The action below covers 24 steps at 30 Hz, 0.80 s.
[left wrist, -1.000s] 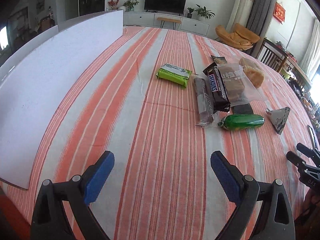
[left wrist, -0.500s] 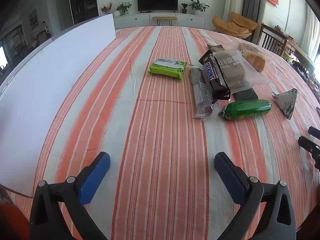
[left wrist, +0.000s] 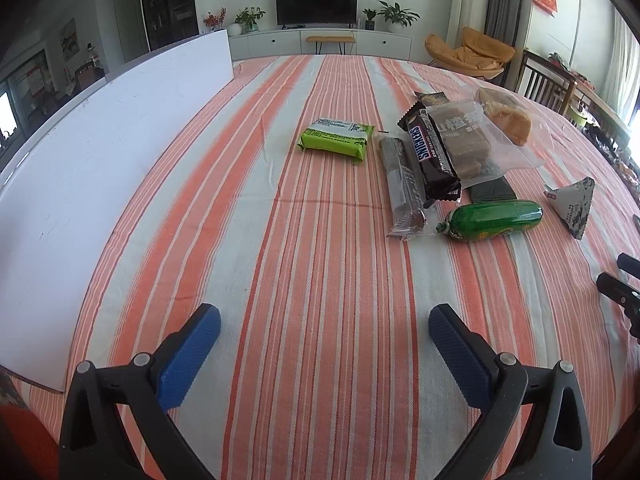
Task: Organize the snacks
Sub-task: 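Return both tools to the table above the remaining snacks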
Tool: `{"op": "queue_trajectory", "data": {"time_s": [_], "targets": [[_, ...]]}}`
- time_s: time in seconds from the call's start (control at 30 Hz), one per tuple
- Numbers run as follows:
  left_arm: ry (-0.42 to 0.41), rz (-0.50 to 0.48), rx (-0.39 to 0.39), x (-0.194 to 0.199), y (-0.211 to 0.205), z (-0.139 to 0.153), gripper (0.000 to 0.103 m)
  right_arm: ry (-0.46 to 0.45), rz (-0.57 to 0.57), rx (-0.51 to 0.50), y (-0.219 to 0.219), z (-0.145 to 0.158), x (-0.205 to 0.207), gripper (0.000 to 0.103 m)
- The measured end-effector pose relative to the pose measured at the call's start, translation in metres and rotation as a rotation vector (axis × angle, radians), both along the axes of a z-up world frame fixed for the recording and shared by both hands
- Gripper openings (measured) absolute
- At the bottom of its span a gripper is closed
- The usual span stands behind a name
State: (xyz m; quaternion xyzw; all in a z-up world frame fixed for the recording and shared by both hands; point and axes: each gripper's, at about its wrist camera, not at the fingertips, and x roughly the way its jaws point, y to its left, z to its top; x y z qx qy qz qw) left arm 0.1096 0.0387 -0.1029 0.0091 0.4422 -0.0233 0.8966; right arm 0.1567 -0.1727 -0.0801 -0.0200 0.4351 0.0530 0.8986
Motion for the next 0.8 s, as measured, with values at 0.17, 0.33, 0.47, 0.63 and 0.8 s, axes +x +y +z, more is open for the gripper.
{"op": "queue_trajectory", "data": {"time_s": [0.17,0.33,0.47,0.63,0.8], "targets": [[-0.001,0.000,0.000,0.0000,0.0000,-0.0001,0.103,0.000,0.000,0.000,-0.0002,0.0001,0.0001,0.090],[-0.001,0.000,0.000,-0.0001,-0.0002,-0.0002,0.103,0.000,0.000,0.000,-0.0002,0.0001,0.0002,0.090],[-0.001,0.000,0.000,-0.0001,-0.0004,-0.0004,0.103,0.000,0.000,0.000,0.0000,0.0001,0.0002,0.090],[-0.001,0.000,0.000,-0.0002,-0.0007,-0.0007,0.103,0.001,0.000,0.000,-0.0001,0.0002,0.0003,0.090],[0.004,-0.017,-0.001,0.0007,-0.0006,0.0008,0.103,0.001,0.000,0.000,-0.0001,0.0003,0.0002,0.090]]}}
